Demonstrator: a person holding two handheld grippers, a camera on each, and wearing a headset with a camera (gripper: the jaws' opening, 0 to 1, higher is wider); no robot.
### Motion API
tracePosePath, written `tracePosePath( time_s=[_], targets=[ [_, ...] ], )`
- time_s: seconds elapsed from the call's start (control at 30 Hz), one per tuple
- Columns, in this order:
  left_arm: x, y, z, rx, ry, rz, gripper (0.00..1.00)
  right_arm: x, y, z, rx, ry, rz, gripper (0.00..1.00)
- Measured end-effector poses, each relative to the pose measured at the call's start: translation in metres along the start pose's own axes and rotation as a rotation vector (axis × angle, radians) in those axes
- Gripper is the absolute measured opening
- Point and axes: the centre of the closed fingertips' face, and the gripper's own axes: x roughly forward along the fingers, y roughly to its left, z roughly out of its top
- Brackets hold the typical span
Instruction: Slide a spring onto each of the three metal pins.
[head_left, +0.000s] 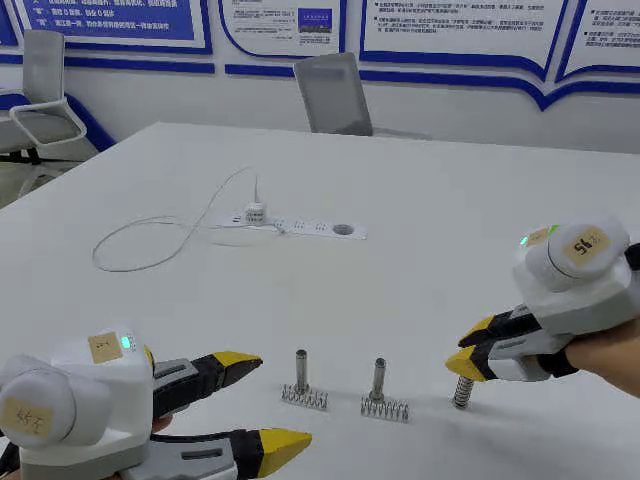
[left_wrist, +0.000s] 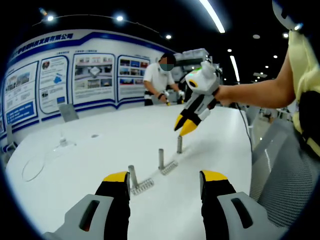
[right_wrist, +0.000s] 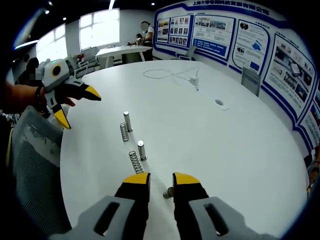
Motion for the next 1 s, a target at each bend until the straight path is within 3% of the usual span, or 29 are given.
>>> tracePosePath(
  time_s=[0.53,1.0],
  targets=[
    [0.000,-0.002,0.000,-0.001,0.000,-0.002,0.57,0.028,0.029,-0.007,-0.058,0.042,0.092,0.19],
    [0.000,-0.004,-0.001,-0.003,0.005,-0.003,0.57,0.048,0.038,-0.017,-0.087,0.087,0.131,0.18]
  ],
)
